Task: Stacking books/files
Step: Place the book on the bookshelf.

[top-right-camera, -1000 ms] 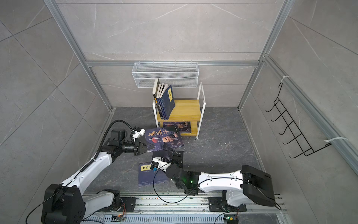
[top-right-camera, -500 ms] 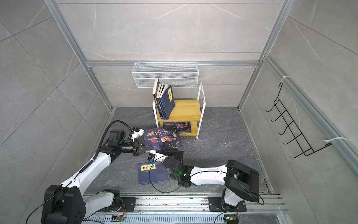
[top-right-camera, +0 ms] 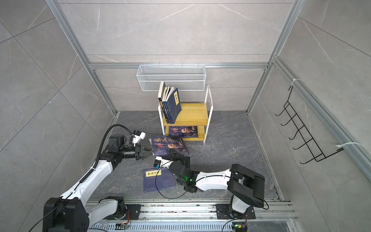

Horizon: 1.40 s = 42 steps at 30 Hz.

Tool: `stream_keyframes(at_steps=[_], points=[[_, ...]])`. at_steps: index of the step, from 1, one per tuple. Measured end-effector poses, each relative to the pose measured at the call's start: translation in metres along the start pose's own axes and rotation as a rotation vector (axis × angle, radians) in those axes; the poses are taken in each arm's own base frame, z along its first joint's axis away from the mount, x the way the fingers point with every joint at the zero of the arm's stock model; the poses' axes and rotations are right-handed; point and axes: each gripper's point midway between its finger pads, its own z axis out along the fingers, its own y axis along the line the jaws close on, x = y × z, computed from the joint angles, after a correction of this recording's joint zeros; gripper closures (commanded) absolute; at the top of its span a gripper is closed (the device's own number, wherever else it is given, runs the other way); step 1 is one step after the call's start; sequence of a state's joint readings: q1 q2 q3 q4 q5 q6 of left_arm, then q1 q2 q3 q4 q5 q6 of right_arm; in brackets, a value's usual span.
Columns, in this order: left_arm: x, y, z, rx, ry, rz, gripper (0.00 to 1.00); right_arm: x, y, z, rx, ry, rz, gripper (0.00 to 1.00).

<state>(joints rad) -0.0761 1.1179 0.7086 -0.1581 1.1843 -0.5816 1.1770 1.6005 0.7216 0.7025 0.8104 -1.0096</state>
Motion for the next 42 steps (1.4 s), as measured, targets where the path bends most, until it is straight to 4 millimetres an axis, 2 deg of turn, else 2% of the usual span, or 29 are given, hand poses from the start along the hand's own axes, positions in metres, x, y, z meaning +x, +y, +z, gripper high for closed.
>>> stream_keyframes(at_steps=[5, 9, 13, 20, 23, 33, 42], points=[[-0.024, 0.013, -0.027, -0.098, -0.142, 0.071, 0.08, 0.022, 0.001, -0.015, 0.001, 0.040, -0.023, 1.00], [-0.047, 0.039, -0.054, -0.250, -0.280, 0.097, 0.00, 0.038, -0.010, -0.027, 0.025, 0.078, -0.025, 1.00], [-0.061, 0.069, -0.080, -0.425, -0.379, 0.104, 0.00, 0.050, -0.026, -0.034, 0.057, 0.104, -0.008, 1.00], [-0.073, 0.101, -0.127, -0.658, -0.509, 0.068, 0.00, 0.078, -0.042, -0.024, 0.098, 0.197, -0.031, 1.00], [-0.074, 0.103, -0.133, -0.697, -0.521, 0.087, 0.00, 0.088, -0.041, -0.015, 0.098, 0.241, -0.076, 1.00], [-0.076, 0.101, -0.141, -0.739, -0.544, 0.118, 0.00, 0.091, -0.024, 0.023, 0.106, 0.287, -0.254, 1.00], [-0.076, 0.100, -0.142, -0.744, -0.548, 0.126, 0.00, 0.076, -0.040, 0.047, 0.197, 0.270, -0.291, 1.00]])
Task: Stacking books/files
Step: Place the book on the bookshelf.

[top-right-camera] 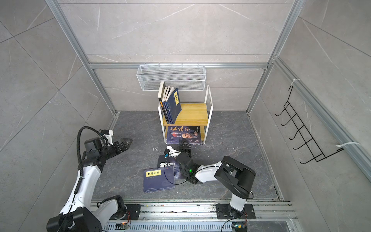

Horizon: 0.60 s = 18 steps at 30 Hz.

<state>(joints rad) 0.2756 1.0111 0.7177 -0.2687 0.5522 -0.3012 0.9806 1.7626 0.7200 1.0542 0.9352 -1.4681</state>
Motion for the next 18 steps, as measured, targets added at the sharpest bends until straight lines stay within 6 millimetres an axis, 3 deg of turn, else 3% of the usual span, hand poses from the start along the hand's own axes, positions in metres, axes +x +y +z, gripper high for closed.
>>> stream_keyframes(at_steps=[6, 18], points=[[0.000, 0.001, 0.000, -0.003, -0.001, -0.001, 0.00, -0.005, 0.002, 0.019, 0.027, -0.005, 0.012, 1.00], [-0.001, 0.002, -0.001, -0.006, -0.004, 0.001, 0.00, 0.002, 0.058, 0.033, -0.100, -0.014, -0.040, 1.00]])
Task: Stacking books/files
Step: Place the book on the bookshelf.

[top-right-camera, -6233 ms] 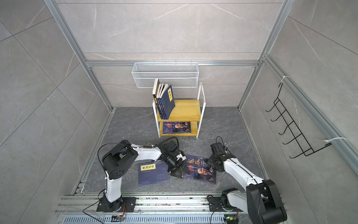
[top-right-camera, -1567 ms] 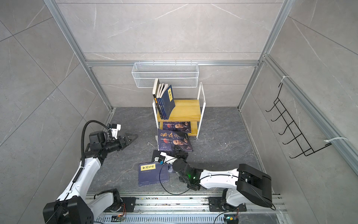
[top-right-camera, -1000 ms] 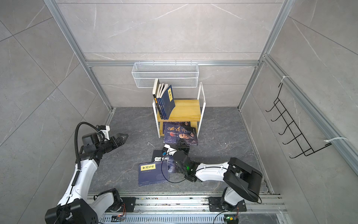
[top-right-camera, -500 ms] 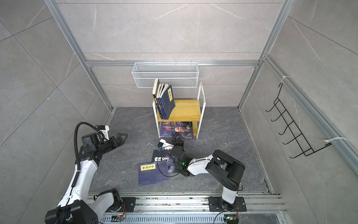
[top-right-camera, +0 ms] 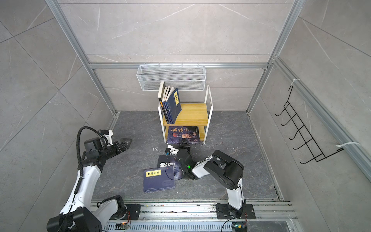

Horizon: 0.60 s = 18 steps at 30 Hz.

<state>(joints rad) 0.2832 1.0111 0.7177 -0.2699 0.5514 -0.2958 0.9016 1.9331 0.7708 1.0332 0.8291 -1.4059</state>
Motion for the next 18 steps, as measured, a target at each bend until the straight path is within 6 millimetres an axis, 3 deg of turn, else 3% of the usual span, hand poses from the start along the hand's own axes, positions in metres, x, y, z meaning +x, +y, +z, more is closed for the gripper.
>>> stream_keyframes(at_steps=[9, 18], points=[[-0.001, 0.003, -0.001, -0.007, -0.005, 0.007, 0.00, -0.001, 0.030, 0.001, -0.113, -0.013, -0.024, 1.00], [-0.003, 0.002, -0.003, -0.007, -0.015, 0.011, 0.00, -0.004, 0.028, 0.015, -0.151, 0.003, -0.024, 1.00]])
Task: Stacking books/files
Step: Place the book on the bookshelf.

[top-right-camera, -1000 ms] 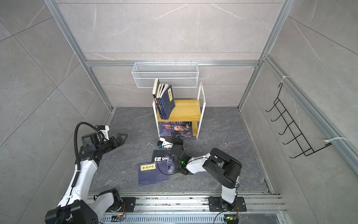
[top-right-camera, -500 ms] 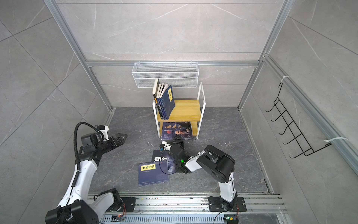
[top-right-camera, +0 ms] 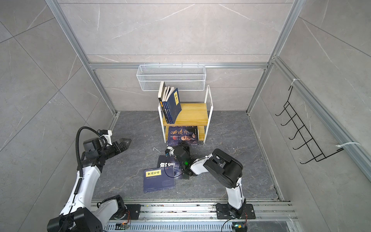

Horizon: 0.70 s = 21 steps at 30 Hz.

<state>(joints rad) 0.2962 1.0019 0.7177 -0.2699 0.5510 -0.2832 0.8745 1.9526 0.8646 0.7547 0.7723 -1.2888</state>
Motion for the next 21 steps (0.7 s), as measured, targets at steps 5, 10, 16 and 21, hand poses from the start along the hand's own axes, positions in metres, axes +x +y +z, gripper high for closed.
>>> stream_keyframes(at_steps=[5, 10, 16, 21], points=[[-0.001, -0.001, -0.001, 0.001, -0.006, 0.003, 0.00, 0.001, -0.007, 0.013, -0.009, 0.014, 0.002, 1.00], [-0.001, -0.001, -0.002, 0.002, -0.008, 0.004, 0.00, 0.002, -0.014, 0.026, -0.025, 0.015, 0.005, 0.98], [-0.002, -0.002, -0.002, 0.002, -0.010, 0.006, 0.00, -0.002, -0.012, 0.033, -0.074, -0.006, -0.001, 0.74], [-0.002, -0.001, -0.003, -0.001, -0.014, 0.004, 0.00, -0.008, -0.002, 0.034, -0.163, -0.037, -0.023, 0.50]])
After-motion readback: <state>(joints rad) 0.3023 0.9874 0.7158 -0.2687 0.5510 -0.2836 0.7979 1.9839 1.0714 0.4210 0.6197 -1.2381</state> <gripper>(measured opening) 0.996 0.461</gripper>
